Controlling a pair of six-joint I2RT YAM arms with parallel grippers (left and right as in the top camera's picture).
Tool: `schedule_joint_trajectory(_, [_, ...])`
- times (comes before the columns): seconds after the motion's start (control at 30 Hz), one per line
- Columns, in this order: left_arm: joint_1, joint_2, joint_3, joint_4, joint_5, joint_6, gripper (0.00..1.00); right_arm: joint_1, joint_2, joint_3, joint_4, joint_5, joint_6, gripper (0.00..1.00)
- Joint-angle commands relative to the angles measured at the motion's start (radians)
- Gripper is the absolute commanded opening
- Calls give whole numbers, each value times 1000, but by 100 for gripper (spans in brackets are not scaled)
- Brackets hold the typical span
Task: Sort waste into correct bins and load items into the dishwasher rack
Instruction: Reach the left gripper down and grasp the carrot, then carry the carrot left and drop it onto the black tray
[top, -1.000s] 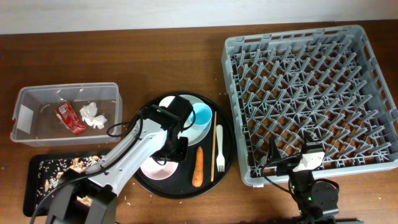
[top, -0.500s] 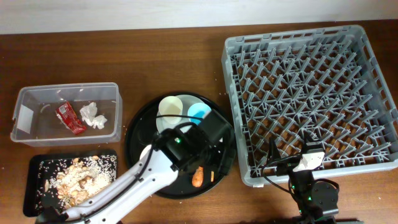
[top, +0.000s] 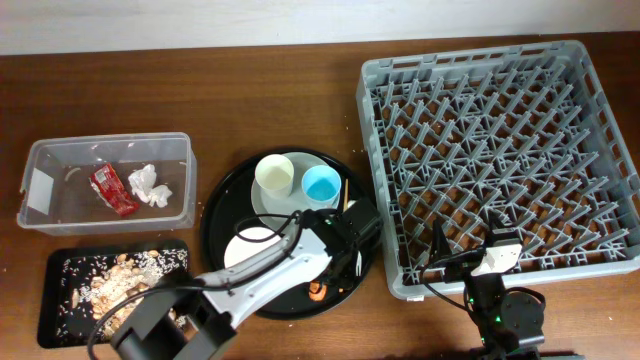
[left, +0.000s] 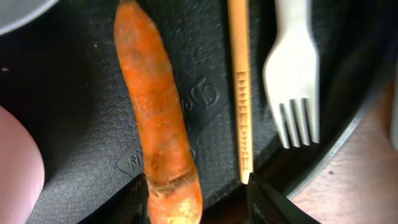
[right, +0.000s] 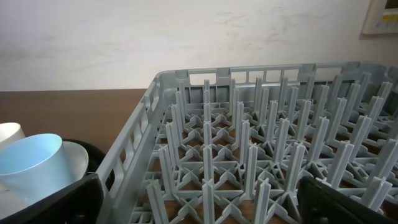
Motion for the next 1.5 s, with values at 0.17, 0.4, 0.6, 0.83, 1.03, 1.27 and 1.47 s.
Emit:
schedule_joint_trajectory(0.17, [-3, 20, -42, 14, -60, -84, 47, 5, -6, -5, -5, 5, 4, 99])
schedule_joint_trajectory(0.4, [-3, 20, -99, 74, -60, -84, 45, 5, -6, -5, -5, 5, 4, 99])
schedule_joint_trajectory(0.6, [-3, 20, -99, 77, -60, -83, 34, 5, -6, -5, -5, 5, 4, 99])
schedule_joint_trajectory(0.83, [-3, 12, -96, 62, -56, -82, 12, 5, -6, -5, -5, 5, 4, 99])
schedule_joint_trajectory(1.03, [-2, -134, -73, 58, -56, -56, 8, 5, -6, -5, -5, 5, 4, 99])
schedule_joint_trajectory(1.27, [190, -456, -57, -24, -103, -57, 8, 5, -6, -5, -5, 5, 4, 99])
schedule_joint_trajectory(1.47, [803, -684, -57, -253, -245, -56, 1, 5, -6, -5, -5, 5, 4, 99])
